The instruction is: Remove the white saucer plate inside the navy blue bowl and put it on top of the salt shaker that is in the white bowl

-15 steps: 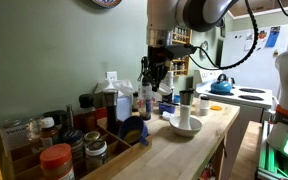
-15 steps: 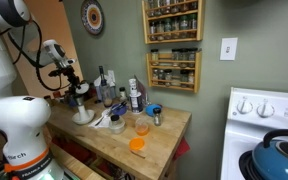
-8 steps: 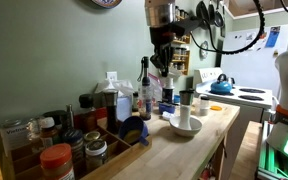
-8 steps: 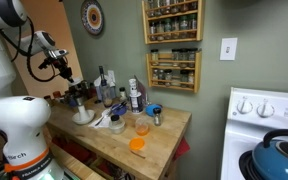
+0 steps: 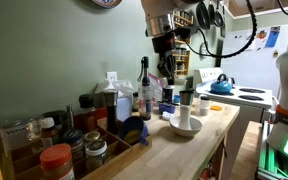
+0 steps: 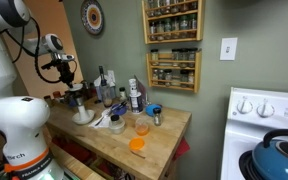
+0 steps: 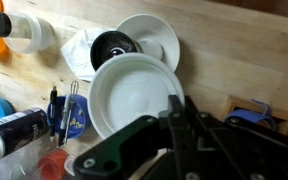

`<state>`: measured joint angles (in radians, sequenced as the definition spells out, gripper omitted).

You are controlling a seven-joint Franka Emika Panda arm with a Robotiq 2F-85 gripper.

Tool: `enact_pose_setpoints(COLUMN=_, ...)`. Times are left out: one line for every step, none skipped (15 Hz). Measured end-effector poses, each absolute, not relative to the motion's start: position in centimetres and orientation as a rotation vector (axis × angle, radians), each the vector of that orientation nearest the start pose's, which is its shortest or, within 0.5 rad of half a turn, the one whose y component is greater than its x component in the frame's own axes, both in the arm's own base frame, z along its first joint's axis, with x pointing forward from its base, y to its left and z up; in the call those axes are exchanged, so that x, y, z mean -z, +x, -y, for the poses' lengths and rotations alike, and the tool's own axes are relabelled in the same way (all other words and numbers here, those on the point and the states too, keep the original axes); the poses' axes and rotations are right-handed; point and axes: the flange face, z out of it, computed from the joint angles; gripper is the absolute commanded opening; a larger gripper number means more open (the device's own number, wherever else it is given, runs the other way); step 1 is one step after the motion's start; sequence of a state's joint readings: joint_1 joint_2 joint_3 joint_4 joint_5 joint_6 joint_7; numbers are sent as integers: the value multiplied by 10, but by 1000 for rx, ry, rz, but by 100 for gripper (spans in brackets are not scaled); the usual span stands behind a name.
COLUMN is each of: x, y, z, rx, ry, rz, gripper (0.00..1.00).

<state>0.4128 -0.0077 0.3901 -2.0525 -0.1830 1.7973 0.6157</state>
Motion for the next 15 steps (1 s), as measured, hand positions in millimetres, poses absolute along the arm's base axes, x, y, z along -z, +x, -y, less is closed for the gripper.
enact_pose_setpoints(x=-421, y=373, z=-362, rx=-135, ry=-3403, rz=432, gripper=2)
enact_pose_setpoints(x=-421, y=373, z=-362, rx=-128, ry=-3408, rz=425, gripper=2)
enact_pose_setpoints(x=-422, y=374, z=-361, rx=-120, ry=-3415, rz=396, gripper=2)
enact_pose_setpoints(x=-423, y=374, z=-360, rx=-117, ry=-3424, rz=350, gripper=2)
enact_pose_setpoints(x=-425, y=374, z=-357, rx=-120, ry=-3438, rz=292, gripper=2)
enact_pose_setpoints(x=-425, y=374, z=-353, rx=-127, ry=-3453, rz=234, gripper=2)
enact_pose_setpoints(x=-425, y=375, z=-349, rx=-136, ry=-3467, rz=170, gripper=2)
enact_pose_setpoints(x=-424, y=375, z=-345, rx=-147, ry=-3482, rz=103, gripper=2)
enact_pose_setpoints(x=-422, y=376, z=-340, rx=-155, ry=-3493, rz=29, gripper=2)
enact_pose_setpoints(x=-419, y=378, z=-335, rx=-160, ry=-3501, rz=-39, gripper=2)
enact_pose_setpoints(x=-416, y=379, z=-331, rx=-166, ry=-3507, rz=-100, gripper=2)
enact_pose_setpoints(x=-414, y=380, z=-327, rx=-175, ry=-3513, rz=-151, gripper=2)
enact_pose_setpoints(x=-411, y=380, z=-323, rx=-188, ry=-3520, rz=-192, gripper=2)
enact_pose_setpoints(x=-409, y=380, z=-320, rx=-203, ry=-3528, rz=-226, gripper=2)
enact_pose_setpoints(x=-407, y=379, z=-318, rx=-216, ry=-3534, rz=-249, gripper=2)
